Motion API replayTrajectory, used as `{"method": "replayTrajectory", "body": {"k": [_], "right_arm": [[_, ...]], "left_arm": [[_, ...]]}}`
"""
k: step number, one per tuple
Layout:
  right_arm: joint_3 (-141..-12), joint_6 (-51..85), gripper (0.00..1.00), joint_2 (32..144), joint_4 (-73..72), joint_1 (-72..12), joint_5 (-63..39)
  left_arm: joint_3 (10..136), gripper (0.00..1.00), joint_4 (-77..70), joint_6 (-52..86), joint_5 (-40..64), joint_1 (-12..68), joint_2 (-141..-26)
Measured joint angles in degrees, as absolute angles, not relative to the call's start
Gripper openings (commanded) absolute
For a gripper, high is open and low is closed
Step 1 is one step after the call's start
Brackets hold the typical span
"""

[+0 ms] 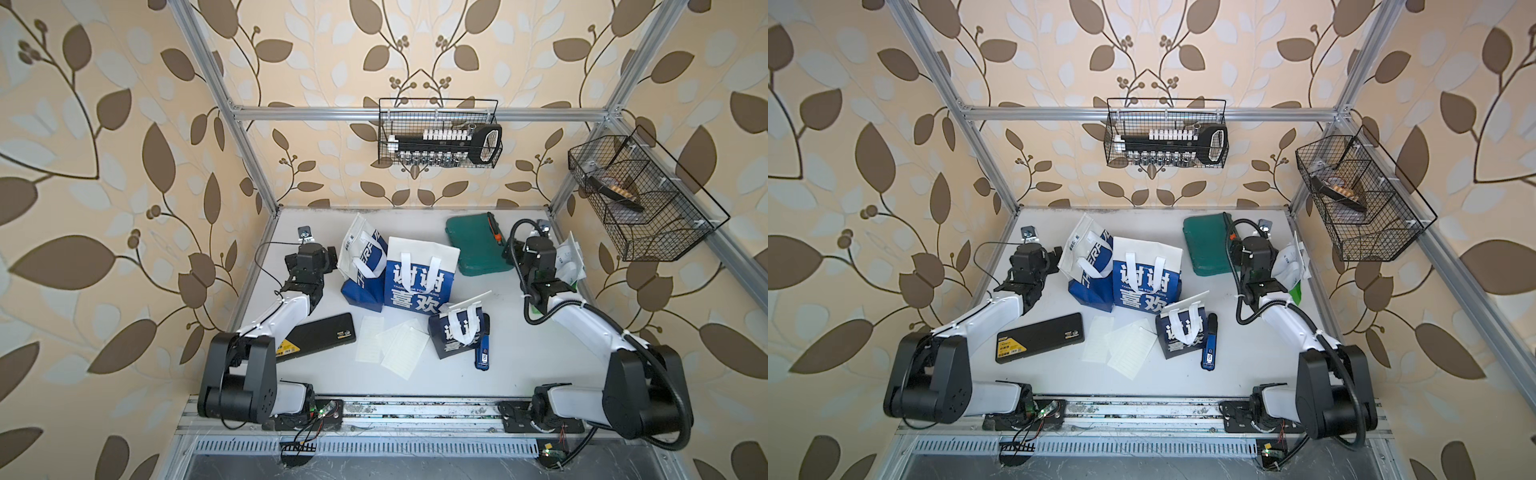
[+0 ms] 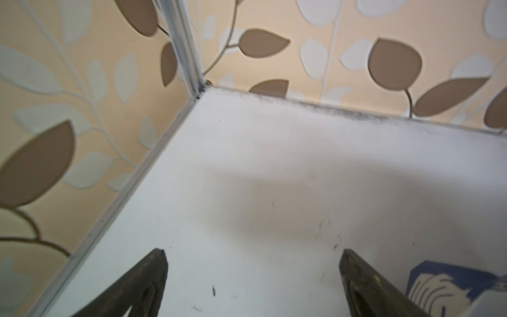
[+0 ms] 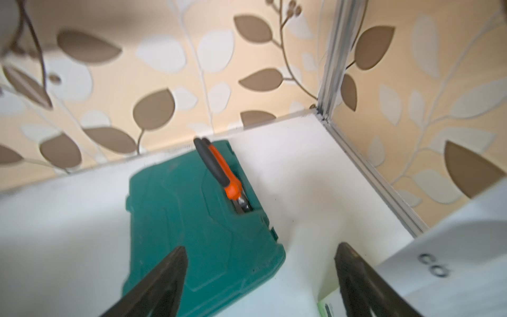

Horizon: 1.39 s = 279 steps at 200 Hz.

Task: Staple the receipts to the bags
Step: Pick up the receipt from the center of the board.

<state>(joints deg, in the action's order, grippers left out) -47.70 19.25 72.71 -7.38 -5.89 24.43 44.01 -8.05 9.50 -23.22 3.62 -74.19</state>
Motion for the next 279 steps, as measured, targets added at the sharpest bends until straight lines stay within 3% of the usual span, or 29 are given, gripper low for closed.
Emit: {"method": "replayTrajectory", "body": {"k": [37, 89, 130, 199, 279], "right_arm": [[-53.0, 30.2, 0.86, 67.0, 8.0, -6.9, 21.1], [-54.4, 31.4, 0.86, 64.7, 19.4, -13.5, 13.8], [-57.0, 27.4, 0.86, 64.7, 21.7, -19.5, 12.3], [-60.2, 23.6, 0.86, 64.7, 24.9, -22.4, 12.0], [-60.3, 22.8, 0.86, 64.7, 25.6, -22.7, 10.7]], "left_arm": [[48.6, 0.99, 19.9, 28.8, -32.4, 7.0, -66.5], [42.5, 0.99, 46.3, 44.8, -27.7, 34.6, -52.0], [40.5, 0.99, 46.3, 39.0, -13.2, 38.3, -51.4], [38.9, 0.99, 41.1, 34.2, 7.5, 40.9, -67.2], [37.9, 0.92, 40.6, 35.0, 3.6, 40.9, -72.6]]}}
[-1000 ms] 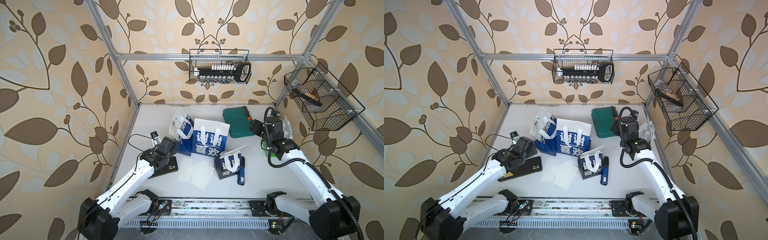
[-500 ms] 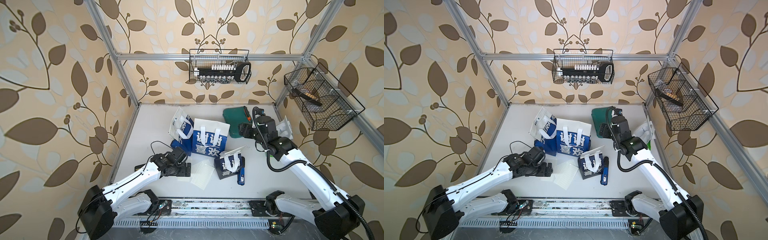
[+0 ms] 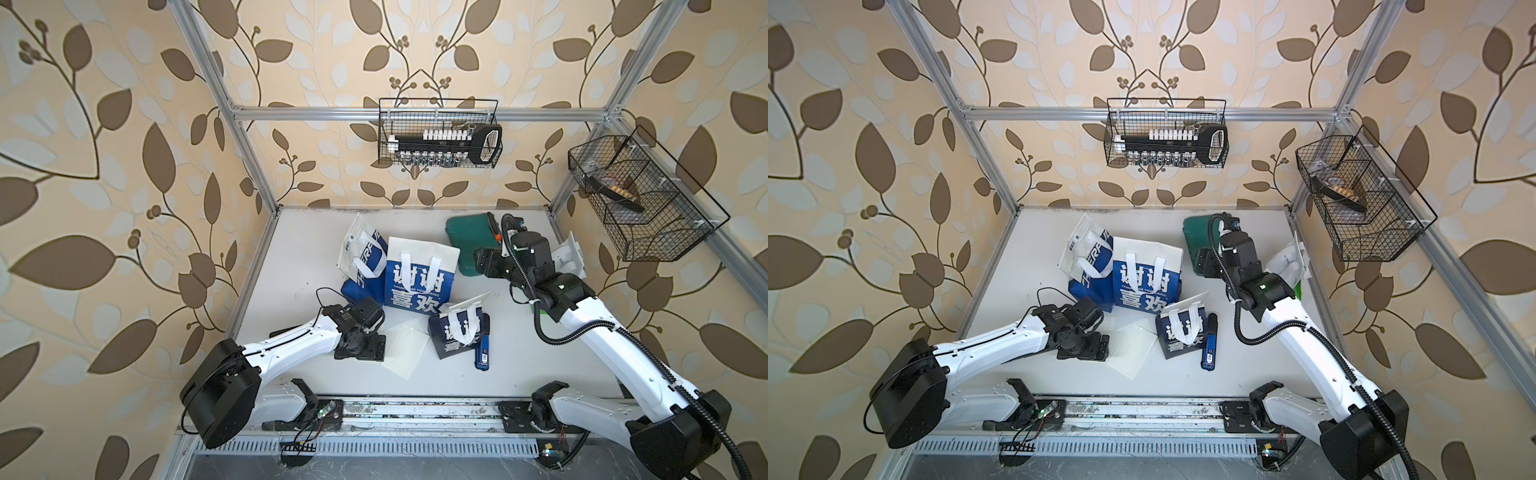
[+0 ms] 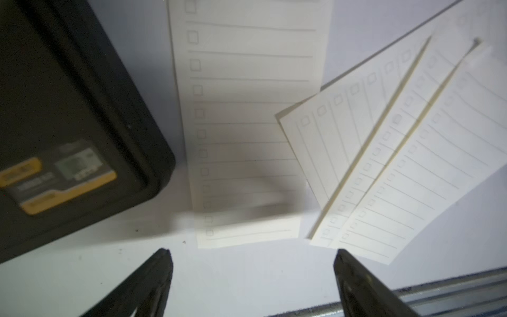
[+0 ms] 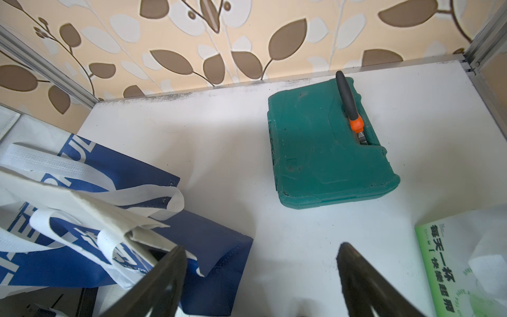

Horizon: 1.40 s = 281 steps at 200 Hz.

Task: Staple the receipts to the bags
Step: Pick up the receipt from the center of the board.

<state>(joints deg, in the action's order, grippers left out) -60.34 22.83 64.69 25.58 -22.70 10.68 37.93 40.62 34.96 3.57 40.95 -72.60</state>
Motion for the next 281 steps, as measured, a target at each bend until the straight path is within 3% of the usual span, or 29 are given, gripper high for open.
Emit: {"method": "replayTrajectory", "body": {"k": [59, 83, 132, 180, 205, 281], "right_arm": [[-60.3, 22.8, 0.86, 64.6, 25.6, -23.0, 10.5], [-60.3, 22.8, 0.86, 64.5, 25.6, -23.0, 10.5], [-60.3, 22.8, 0.86, 64.4, 25.6, -23.0, 10.5], [-60.3, 22.2, 0.86, 64.0, 25.6, -23.6, 9.9], [-60.7, 21.1, 0.86, 64.0, 25.7, -24.8, 8.4], [-69.1, 17.7, 0.86, 64.1, 26.1, -27.7, -3.4]], "left_arm": [[39.9, 0.85, 41.9, 35.0, 1.3, 41.2, -81.4], [41.7, 0.71, 42.0, 34.8, 1.7, 41.3, -83.6], [44.5, 0.3, 42.4, 34.3, 2.4, 41.3, -86.8], [44.8, 0.17, 42.6, 34.7, 2.1, 41.3, -86.7], [45.1, 0.01, 44.9, 34.5, 1.4, 41.3, -84.5], [52.0, 0.0, 47.8, 34.7, 4.6, 41.3, -54.8]]}}
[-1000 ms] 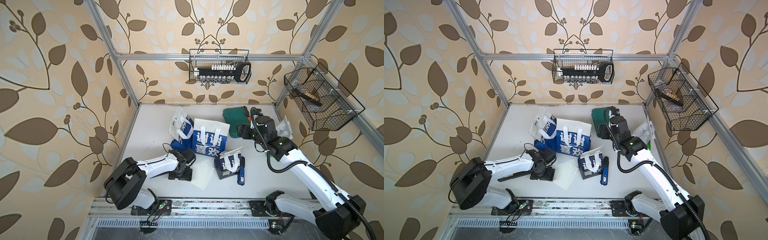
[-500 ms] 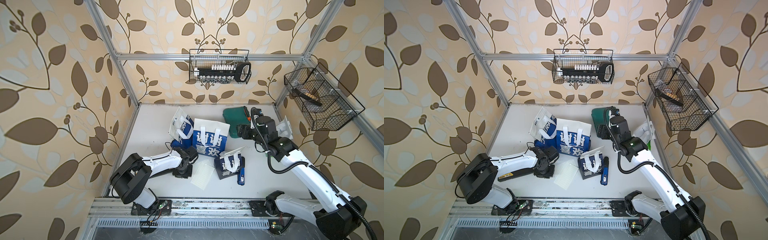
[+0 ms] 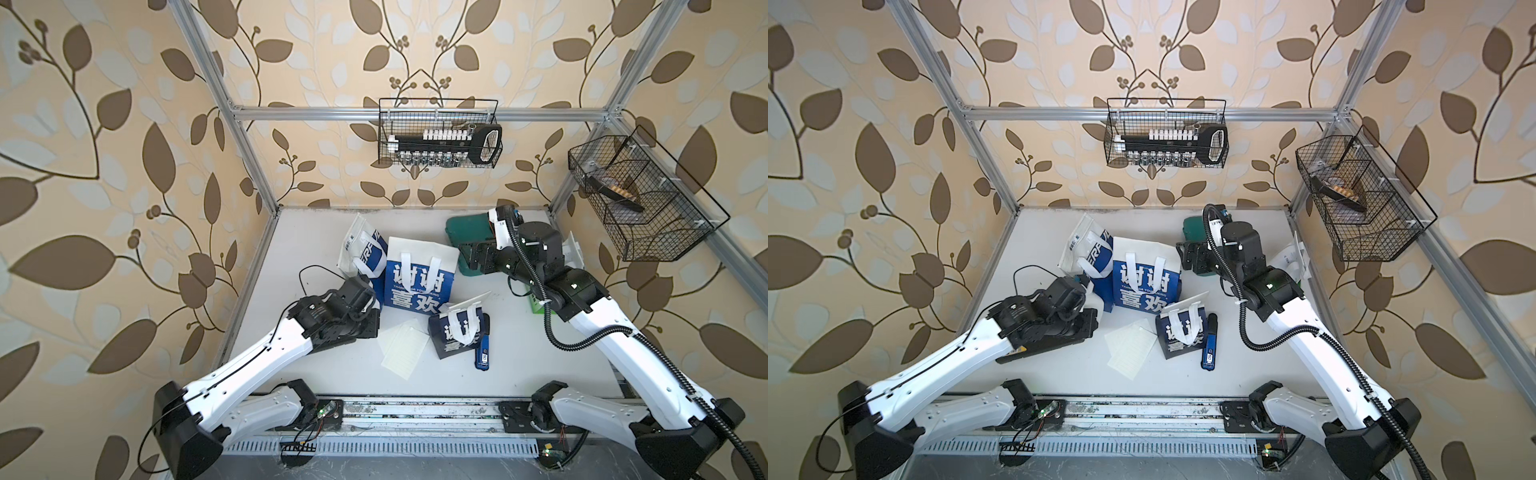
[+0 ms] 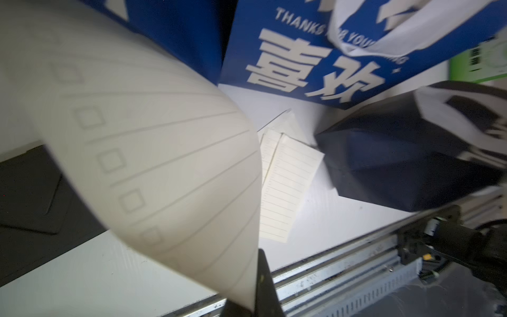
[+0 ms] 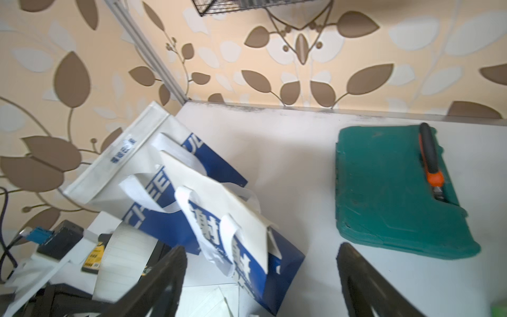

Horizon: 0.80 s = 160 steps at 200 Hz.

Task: Staple the receipts to the bags
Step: Pick up the receipt from the center of the board.

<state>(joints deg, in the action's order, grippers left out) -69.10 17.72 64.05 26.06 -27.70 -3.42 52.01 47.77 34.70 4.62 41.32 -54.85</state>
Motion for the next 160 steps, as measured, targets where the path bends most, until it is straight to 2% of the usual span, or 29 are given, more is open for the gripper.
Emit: {"method": "replayTrajectory", "body": {"k": [47, 91, 124, 160], "right_arm": [[-69.3, 18.6, 0.87, 66.9, 22.9, -33.9, -19.6], [-65.5, 26.3, 0.88, 68.4, 11.7, -36.2, -32.2], [-65.3, 28.4, 0.88, 70.3, 7.4, -36.9, -35.4], [-65.7, 28.5, 0.88, 71.8, 6.3, -37.0, -34.4]], "left_arm": [[52.8, 0.0, 41.4, 34.4, 7.1, 41.3, -43.8], [56.1, 0.0, 28.3, 33.3, 8.1, 41.3, -47.9], [56.2, 0.0, 21.6, 31.8, 10.7, 41.7, -53.7], [56.2, 0.0, 16.8, 31.4, 13.4, 41.7, -54.1]]}}
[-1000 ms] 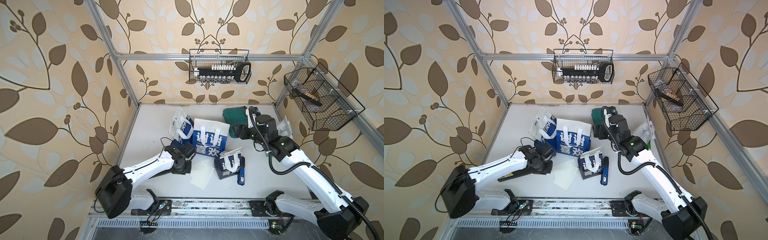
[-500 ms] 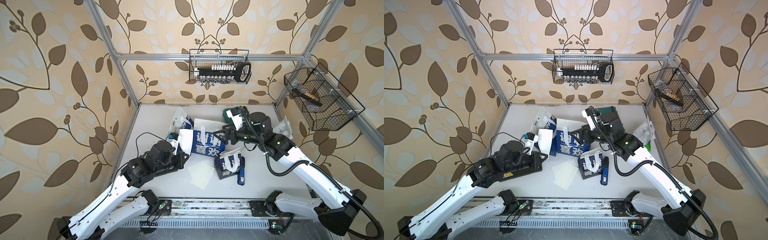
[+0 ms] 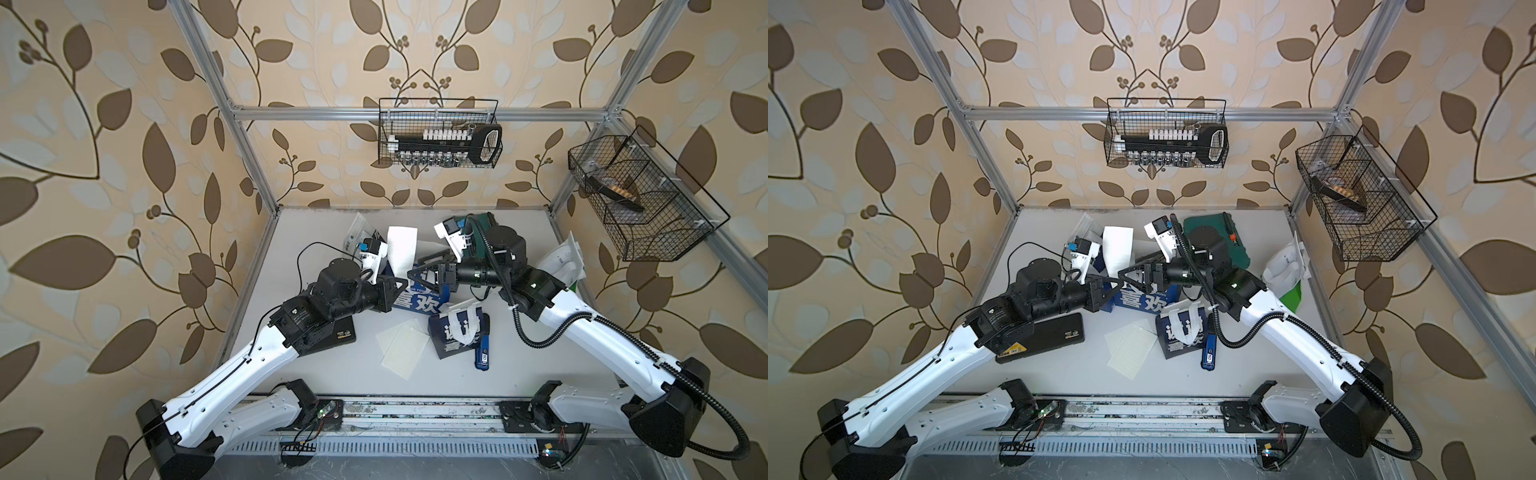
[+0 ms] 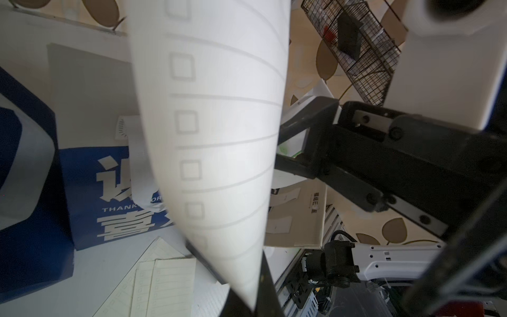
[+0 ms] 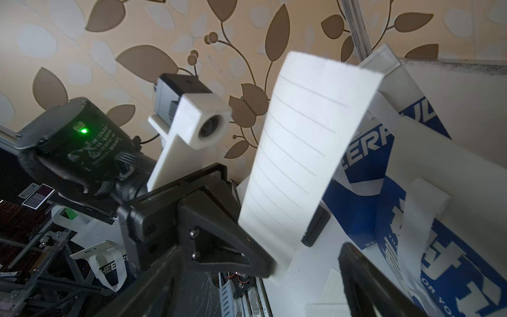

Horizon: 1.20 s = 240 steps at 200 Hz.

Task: Staple the receipts to the bags
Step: Pick up the receipt from the center of the board.

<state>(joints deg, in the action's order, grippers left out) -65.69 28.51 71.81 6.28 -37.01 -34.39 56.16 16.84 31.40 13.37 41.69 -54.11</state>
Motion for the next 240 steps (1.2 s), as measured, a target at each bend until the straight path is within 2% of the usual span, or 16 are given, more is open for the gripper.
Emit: {"method": "replayTrajectory", "body": {"k": [45, 88, 107, 141, 170, 187, 195, 204, 216, 240], "right_arm": [[-66.4, 26.7, 0.88, 72.8, 7.5, -37.0, -30.2], [-66.9, 25.8, 0.79, 72.8, 5.5, -37.0, -30.7], [-67.0, 25.9, 0.71, 72.8, 4.4, -37.0, -31.5], [-67.4, 26.6, 0.5, 72.8, 2.3, -37.0, -33.5], [-68.1, 26.2, 0.22, 72.8, 1.8, -37.0, -35.5], [-68.2, 26.1, 0.1, 72.8, 2.2, -37.0, -36.2], [-68.3, 25.7, 0.05, 72.8, 2.3, -37.0, -36.5], [-68.5, 25.6, 0.04, 72.8, 2.7, -37.0, -36.7], [-68.8, 25.1, 0.03, 73.0, 3.4, -37.0, -36.6], [-69.6, 23.3, 0.01, 73.6, 5.9, -37.0, -35.5]], "left_arm": [[56.2, 0.0, 14.0, 31.4, 15.5, 41.7, -54.1], [56.2, 0.0, 13.4, 31.4, 17.6, 41.7, -54.4], [56.2, 0.0, 13.4, 31.4, 18.1, 41.7, -55.0], [56.2, 0.0, 13.4, 31.4, 18.3, 41.7, -55.8], [56.2, 0.0, 13.4, 31.3, 18.2, 41.7, -55.9], [56.2, 0.27, 13.5, 31.0, 18.0, 41.7, -56.0], [56.2, 0.44, 13.5, 30.7, 17.9, 41.7, -56.1], [56.2, 0.63, 13.6, 30.4, 17.7, 41.7, -56.2], [56.2, 0.74, 13.7, 30.2, 17.4, 41.7, -56.3], [56.8, 0.86, 15.9, 28.4, 13.0, 41.7, -56.2]]}}
